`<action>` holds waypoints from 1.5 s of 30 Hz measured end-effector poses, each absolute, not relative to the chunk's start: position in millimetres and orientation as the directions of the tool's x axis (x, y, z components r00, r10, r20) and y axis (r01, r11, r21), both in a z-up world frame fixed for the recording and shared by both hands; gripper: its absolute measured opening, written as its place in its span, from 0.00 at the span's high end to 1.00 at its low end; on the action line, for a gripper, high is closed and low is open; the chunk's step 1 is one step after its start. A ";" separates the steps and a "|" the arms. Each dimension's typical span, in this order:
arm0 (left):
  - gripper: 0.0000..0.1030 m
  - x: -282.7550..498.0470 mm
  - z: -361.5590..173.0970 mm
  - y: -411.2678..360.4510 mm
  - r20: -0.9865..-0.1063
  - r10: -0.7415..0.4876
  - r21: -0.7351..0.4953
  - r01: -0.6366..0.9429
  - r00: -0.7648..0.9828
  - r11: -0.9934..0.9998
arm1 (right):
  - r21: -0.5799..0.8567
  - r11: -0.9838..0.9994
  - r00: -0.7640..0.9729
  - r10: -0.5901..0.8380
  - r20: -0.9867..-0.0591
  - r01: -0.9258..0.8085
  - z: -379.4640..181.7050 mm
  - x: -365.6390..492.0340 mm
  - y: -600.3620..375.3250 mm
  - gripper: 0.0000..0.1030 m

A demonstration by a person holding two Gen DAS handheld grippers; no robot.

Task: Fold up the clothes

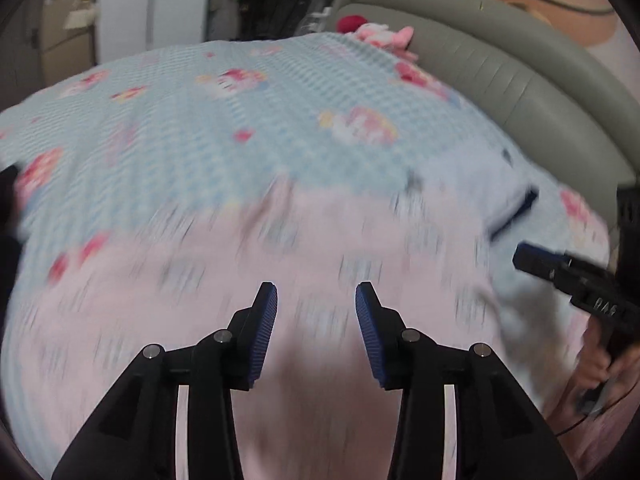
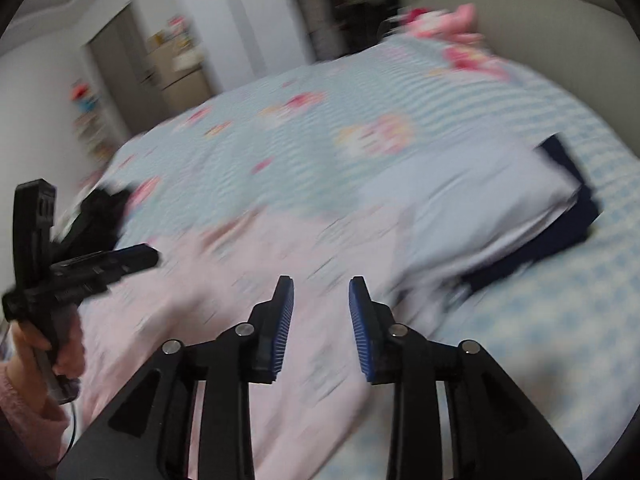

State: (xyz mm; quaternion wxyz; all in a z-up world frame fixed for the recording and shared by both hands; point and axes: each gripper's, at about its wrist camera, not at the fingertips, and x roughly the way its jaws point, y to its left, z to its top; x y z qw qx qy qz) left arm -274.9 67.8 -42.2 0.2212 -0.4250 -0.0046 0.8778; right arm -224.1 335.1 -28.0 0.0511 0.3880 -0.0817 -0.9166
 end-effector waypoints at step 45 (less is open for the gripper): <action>0.92 -154.1 -116.3 10.3 -0.765 0.451 -0.386 -0.232 -0.459 -0.893 | -0.011 -0.952 -0.563 -0.171 -0.809 0.304 -120.3 -148.6 186.6 0.87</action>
